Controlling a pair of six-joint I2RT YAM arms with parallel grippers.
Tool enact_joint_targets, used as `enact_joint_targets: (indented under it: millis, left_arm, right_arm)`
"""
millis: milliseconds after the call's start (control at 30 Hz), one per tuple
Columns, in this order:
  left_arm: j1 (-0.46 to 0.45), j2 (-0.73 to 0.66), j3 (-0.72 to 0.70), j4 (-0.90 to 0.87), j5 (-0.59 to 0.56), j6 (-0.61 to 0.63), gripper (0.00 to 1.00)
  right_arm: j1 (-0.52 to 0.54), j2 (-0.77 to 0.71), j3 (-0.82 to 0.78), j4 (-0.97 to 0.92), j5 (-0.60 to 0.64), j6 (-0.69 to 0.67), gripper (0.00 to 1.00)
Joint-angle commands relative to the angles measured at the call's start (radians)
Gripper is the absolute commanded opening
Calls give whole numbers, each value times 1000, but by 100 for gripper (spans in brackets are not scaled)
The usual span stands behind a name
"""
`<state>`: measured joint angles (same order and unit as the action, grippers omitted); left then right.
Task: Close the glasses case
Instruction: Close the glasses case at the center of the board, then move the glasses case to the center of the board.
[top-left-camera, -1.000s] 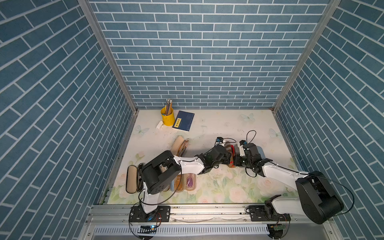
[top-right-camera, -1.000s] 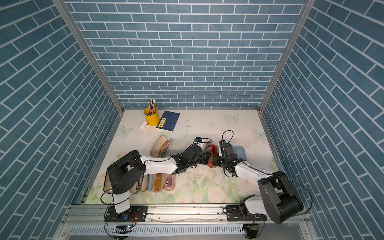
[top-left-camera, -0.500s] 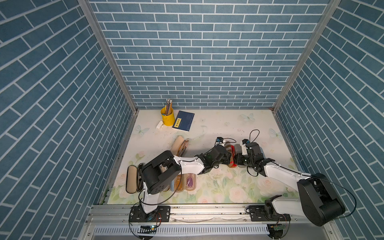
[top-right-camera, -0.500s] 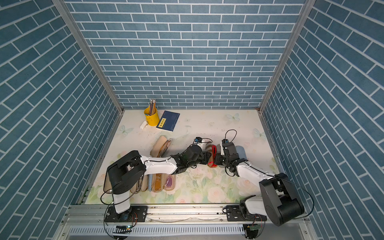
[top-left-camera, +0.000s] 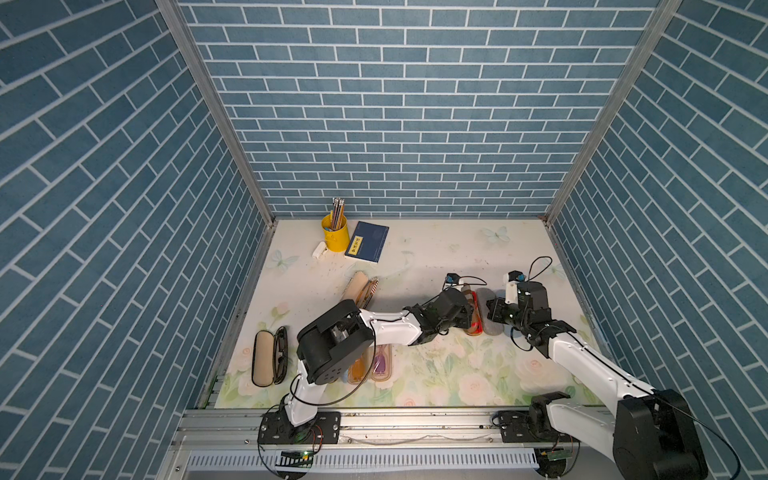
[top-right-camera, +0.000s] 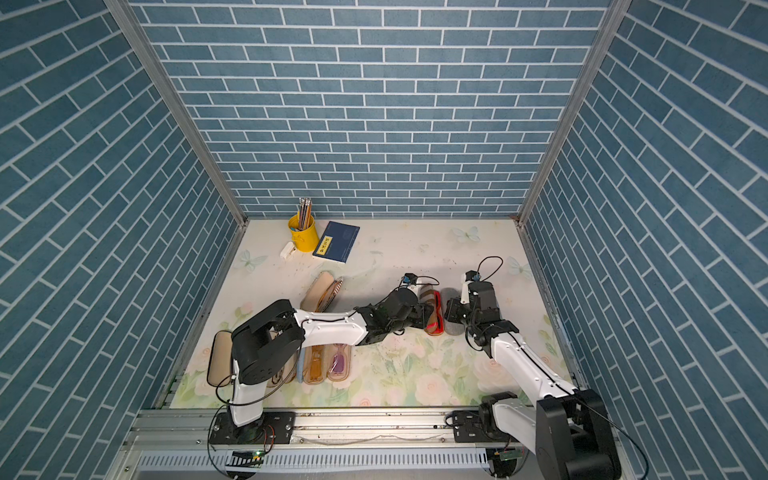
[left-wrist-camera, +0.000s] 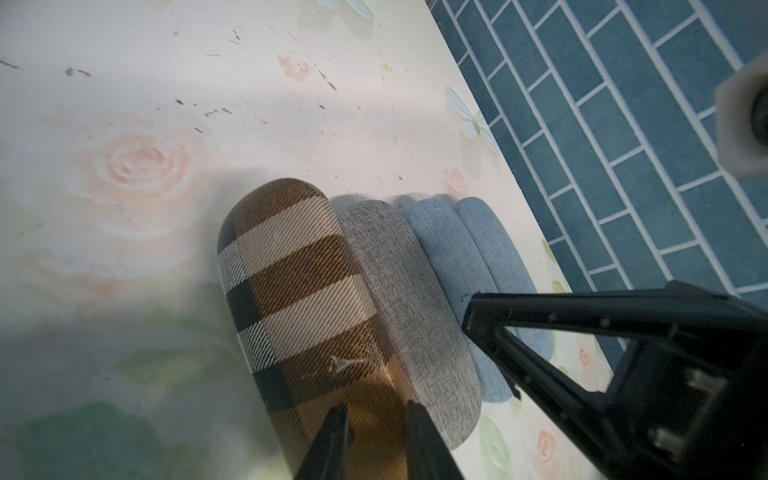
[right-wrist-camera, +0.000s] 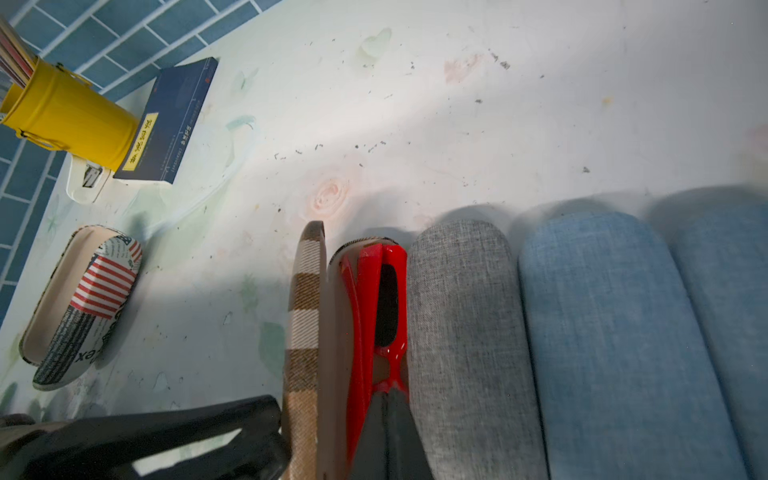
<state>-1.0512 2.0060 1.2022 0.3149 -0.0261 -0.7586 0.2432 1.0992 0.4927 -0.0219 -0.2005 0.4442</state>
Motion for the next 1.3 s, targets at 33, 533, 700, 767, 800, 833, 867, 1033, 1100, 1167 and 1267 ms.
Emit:
enact_joint_targets:
  millis: [33,533,700,767,800,833,867,1033,1100,1167,1267]
  left_arm:
    - [-35,86,-15,-193,32,20,29]
    - [-53,67,22,-234,-8,29,37]
    - [-54,-73,-19,-194,-23,13,49]
    - [-49,-126,-43,-194,-45,11,53]
    - [-40,-156,-63,-187,-52,7,54]
    - [-31,-182,-95,-176,-51,1,54]
    - [-16,-215,-131,-157,-46,-9,54]
    - [67,-425,-350,-43,-52,-38,55]
    - [100,-537,-417,-56,-93,-35,61]
    - [131,-649,-467,-84,-128,-29,65]
    - [175,-823,-511,-175,-207,-14,76]
  right_arm:
    - [-17,-1,-29,11,-58,-21,0]
    - [-43,-37,-90,60,-89,1,0]
    - [-50,-62,-65,34,-98,-4,0]
    - [-50,-76,-57,23,-106,-12,1]
    - [-50,-86,-58,19,-113,-18,1]
    - [-50,-96,-58,20,-123,-22,1]
    - [-51,-109,-61,23,-140,-24,2]
    - [-16,-149,-115,132,-256,30,18]
    - [82,-143,-120,154,-204,51,31]
    - [212,-115,-111,178,-116,79,40]
    - [367,-25,-118,283,-68,166,45]
